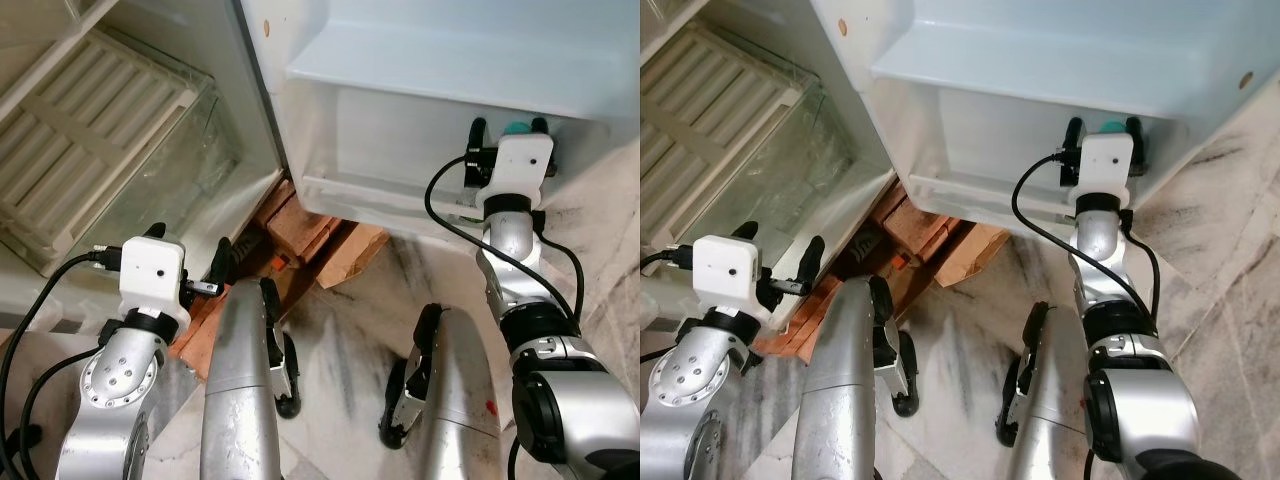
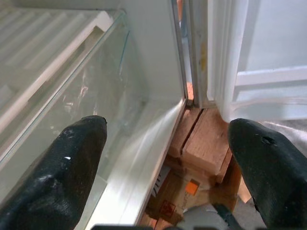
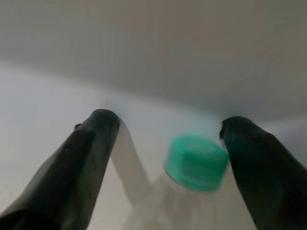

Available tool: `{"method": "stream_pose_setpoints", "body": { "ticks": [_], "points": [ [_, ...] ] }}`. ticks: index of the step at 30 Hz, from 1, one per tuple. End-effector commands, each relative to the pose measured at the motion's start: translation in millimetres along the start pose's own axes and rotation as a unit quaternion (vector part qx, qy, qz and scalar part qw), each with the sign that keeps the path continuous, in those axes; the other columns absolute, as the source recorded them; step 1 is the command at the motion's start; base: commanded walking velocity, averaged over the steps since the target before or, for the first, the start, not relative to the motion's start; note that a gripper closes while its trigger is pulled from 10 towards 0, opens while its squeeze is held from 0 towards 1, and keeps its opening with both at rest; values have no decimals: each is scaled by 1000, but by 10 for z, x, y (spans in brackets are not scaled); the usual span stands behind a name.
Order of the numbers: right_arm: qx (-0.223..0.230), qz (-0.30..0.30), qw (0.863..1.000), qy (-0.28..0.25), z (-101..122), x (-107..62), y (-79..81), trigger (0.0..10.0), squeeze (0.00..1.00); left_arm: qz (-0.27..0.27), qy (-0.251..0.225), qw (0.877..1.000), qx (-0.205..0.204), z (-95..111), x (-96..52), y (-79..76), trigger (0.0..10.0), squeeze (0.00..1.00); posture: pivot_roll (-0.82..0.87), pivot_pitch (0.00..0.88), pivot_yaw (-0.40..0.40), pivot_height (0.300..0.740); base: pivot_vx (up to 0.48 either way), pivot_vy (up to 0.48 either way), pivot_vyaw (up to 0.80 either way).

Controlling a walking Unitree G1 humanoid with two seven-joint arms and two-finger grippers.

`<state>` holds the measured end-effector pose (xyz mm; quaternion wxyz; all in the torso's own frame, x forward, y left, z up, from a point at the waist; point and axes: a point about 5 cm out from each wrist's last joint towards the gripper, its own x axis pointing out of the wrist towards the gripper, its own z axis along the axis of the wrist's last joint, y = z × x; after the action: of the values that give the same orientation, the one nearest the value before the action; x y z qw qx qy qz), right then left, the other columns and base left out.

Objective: Restocking fridge

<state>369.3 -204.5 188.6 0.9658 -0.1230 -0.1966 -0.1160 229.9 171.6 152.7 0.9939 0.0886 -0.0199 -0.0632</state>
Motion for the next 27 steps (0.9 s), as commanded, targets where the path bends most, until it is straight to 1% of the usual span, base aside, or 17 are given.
{"method": "stream_pose_setpoints", "body": {
  "ticks": [1, 2, 4, 5, 6, 8, 13, 14, 18, 19, 20, 21, 22, 23, 24, 26, 27],
  "points": [
    [16, 7, 1000, 16, -18, -64, 47, 10000, 1000, 3, 12, 1000, 3, -76, -16, 12, 10000, 0, 241, 249, 73, 540, 0, 0, 0],
    [21, 12, 1000, 19, -2, -121, 61, 10000, 1000, 2, 9, 1000, 2, -71, -9, 9, 10000, 0, 240, 246, 73, 540, 0, 0, 0],
    [28, 16, 999, 23, 2, -182, 77, 10000, 1000, 2, 8, 1000, 2, -75, 3, 5, 10000, 0, 234, 230, 73, 540, 0, 0, 0],
    [31, 25, 999, 20, 23, -253, 100, 10000, 1000, 2, 6, 1000, 1, -78, 18, 0, 10000, 0, 229, 219, 75, 540, 0, 0, 0],
    [31, 28, 999, 20, 31, -268, 105, 10000, 1000, 2, 5, 1000, 1, -80, 23, -1, 10000, 0, 229, 219, 75, 540, 0, 0, 0],
    [27, 39, 999, 11, 79, -374, 131, 10000, 1000, 1, 3, 1000, -2, -92, 49, -10, 10000, 0, 213, 189, 83, 540, 0, 0, 0],
    [24, 55, 998, 9, 142, -547, 197, 10000, 1000, -5, 4, 1000, -9, -122, 85, -32, 10000, 0, 187, 157, 95, 540, 0, 0, 0],
    [28, 67, 997, 17, 162, -658, 221, 10000, 1000, -8, 6, 1000, -20, -146, 102, -42, 10000, 0, 171, 136, 98, 540, 0, 0, 0],
    [42, 99, 993, 41, 132, -899, 262, 10000, 1000, -9, 26, 999, -29, -242, 132, -72, 10000, 0, 146, 97, 90, 540, 0, 0, 0],
    [46, 107, 992, 51, 108, -992, 273, 10000, 1000, -12, 26, 999, -31, -265, 138, -96, 10000, 0, 133, 73, 79, 540, 0, 0, 0],
    [46, 107, 992, 51, 108, -992, 273, 10000, 1000, -12, 26, 999, -31, -265, 138, -96, 10000, 0, 133, 73, 79, 540, 0, 0, 0],
    [46, 111, 991, 55, 94, -1037, 278, 10000, 835, -14, 25, 999, -33, -277, 143, -112, 10000, 0, 130, 66, 77, 540, 0, 0, 0],
    [48, 113, 990, 77, 26, -1139, 295, 10000, 0, -17, 26, 999, -36, -320, 162, -157, 10000, 0, 120, 32, 65, 540, 0, 0, 0],
    [41, 110, 989, 87, -14, -1175, 302, 10000, 0, -17, 26, 999, -37, -339, 167, -172, 10000, 0, 117, 23, 64, 540, 0, 0, 0],
    [46, 104, 989, 95, -68, -1258, 299, 10000, 0, -12, 20, 999, -36, -359, 167, -178, 10000, 0, 111, 0, 57, 540, 0, 0, 0],
    [58, 98, 988, 101, -86, -1304, 284, 10000, 0, -4, 15, 999, -35, -362, 167, -165, 10000, 0, 110, 0, 57, 540, 0, 0, 0],
    [73, 91, 987, 111, -114, -1325, 267, 10000, 0, 6, 16, 999, -37, -387, 179, -144, 10000, 0, 112, 0, 52, 540, 0, 0, 0]
  ]
}}
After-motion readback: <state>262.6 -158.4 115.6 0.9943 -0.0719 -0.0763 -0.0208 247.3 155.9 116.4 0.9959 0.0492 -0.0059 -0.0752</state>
